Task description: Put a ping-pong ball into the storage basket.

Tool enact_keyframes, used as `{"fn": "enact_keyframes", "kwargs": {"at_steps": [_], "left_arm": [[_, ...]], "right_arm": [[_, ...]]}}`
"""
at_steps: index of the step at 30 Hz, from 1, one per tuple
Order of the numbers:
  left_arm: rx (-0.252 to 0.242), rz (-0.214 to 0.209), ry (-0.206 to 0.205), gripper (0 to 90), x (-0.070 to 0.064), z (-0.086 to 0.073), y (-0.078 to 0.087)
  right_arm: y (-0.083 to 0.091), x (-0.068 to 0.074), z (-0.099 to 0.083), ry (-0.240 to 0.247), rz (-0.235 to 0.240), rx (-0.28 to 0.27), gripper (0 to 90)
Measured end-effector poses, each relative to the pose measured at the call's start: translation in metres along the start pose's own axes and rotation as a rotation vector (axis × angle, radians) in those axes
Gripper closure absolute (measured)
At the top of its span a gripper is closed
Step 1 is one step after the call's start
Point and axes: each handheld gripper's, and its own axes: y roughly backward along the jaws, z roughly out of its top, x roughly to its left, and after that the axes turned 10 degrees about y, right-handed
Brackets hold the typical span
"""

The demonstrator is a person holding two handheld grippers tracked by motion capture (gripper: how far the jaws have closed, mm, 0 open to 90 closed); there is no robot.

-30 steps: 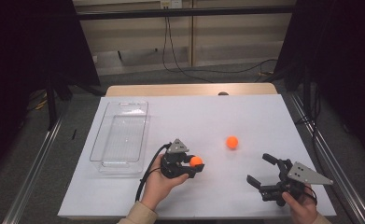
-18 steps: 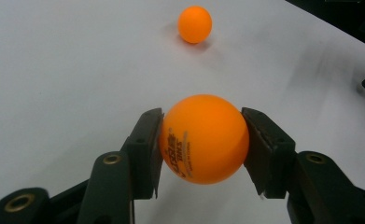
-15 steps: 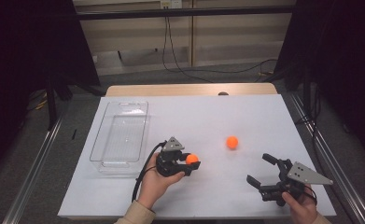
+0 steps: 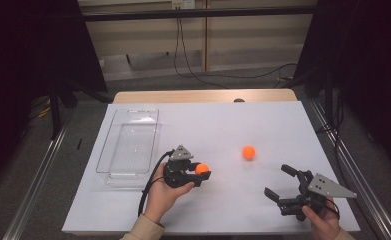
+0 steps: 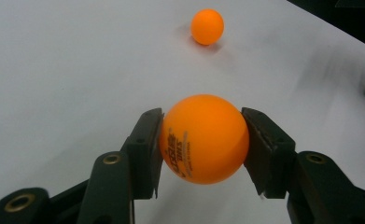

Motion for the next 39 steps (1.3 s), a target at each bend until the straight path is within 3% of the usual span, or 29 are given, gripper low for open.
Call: {"fn": "enact_keyframes", "kwargs": {"at_steps": [39], "left_arm": [[-0.009, 0.031, 0.037, 50.9, 0.013, 0.003, 0.017]], "right_arm": [[0.0, 0.0, 0.0, 0.001, -0.001, 0.0, 1.7]]}}
